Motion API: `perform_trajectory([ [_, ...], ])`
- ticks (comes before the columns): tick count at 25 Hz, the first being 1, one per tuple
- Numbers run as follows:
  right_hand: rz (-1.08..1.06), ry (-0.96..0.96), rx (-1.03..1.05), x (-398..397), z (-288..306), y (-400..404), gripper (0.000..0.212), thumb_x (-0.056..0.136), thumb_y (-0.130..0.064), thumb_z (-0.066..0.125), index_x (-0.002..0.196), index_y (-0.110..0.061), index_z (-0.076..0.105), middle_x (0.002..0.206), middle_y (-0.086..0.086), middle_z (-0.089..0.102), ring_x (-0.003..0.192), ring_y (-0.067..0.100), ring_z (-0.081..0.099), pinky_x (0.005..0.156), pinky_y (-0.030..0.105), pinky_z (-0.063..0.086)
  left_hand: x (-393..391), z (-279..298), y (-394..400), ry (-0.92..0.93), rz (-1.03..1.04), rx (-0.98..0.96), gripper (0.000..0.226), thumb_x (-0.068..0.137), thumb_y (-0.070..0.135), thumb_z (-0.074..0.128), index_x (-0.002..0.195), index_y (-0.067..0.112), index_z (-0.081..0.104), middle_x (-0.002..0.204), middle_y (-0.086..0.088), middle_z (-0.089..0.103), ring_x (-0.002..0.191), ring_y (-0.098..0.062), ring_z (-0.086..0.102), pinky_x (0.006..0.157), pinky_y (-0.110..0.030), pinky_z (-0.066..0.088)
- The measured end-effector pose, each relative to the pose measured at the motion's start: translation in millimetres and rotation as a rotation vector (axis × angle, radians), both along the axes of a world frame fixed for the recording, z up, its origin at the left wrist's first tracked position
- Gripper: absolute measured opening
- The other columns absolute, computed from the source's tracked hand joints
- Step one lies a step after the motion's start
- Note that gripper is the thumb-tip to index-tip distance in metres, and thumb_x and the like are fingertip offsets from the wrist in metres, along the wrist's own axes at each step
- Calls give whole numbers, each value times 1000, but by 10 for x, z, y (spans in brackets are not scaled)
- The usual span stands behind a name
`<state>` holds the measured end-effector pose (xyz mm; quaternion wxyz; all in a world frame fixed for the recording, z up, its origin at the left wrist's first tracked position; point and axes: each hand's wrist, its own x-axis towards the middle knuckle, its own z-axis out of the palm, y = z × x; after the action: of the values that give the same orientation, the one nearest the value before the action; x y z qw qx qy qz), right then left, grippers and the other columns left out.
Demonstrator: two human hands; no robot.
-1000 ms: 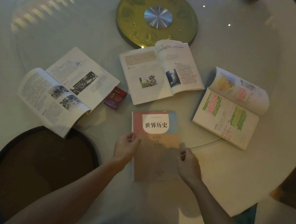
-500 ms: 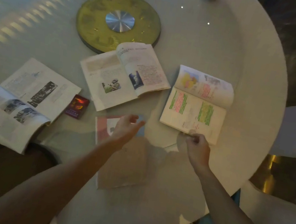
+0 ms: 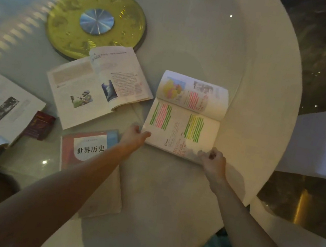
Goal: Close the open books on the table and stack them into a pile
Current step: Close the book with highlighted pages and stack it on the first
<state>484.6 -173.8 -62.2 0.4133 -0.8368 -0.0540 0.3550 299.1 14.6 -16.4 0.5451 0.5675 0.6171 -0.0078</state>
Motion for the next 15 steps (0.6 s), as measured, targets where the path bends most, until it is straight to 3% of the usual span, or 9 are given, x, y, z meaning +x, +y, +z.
perform_trajectory([
  [3,-30,62,-32,-23,-32,-36,17,93,-20,65,109,-16,59,109,4,67,95,21,62,78,34,50,-80,-10,-33,16,-31,-10,44,98,26,62,135,4,54,122,-6,64,101,-18,59,84,-31,47],
  [5,-9,61,-64,-91,-56,-137,18,94,-18,59,109,-12,65,109,7,71,89,19,62,75,35,50,-202,-23,-67,15,-78,-20,31,99,26,60,121,6,65,119,-11,71,101,-21,65,88,-33,53],
  [7,0,63,-79,-202,-34,-261,20,95,-18,57,110,-12,69,107,7,73,86,18,62,71,34,49,-351,-17,-121,-7,-50,-34,21,100,24,59,110,8,67,113,-13,72,94,-21,66,80,-30,55],
  [9,-1,77,-66,-348,45,-416,20,97,-18,57,111,-12,70,104,6,73,89,20,65,71,35,51,-546,14,-212,-37,4,-81,18,99,19,61,106,3,67,109,-15,73,89,-23,68,72,-30,57],
  [12,-52,106,4,-542,285,-624,22,95,-12,60,116,-14,68,104,5,73,92,24,69,75,42,58,-804,132,-335,-82,44,-178,17,94,14,64,103,0,70,98,-16,75,83,-26,71,77,-37,59],
  [15,-152,147,127,-520,534,-719,29,92,-5,65,117,-19,63,102,5,73,81,24,71,58,38,57,-888,274,-364,-179,112,-264,18,90,13,66,102,0,71,90,-14,74,72,-21,67,68,-31,57],
])
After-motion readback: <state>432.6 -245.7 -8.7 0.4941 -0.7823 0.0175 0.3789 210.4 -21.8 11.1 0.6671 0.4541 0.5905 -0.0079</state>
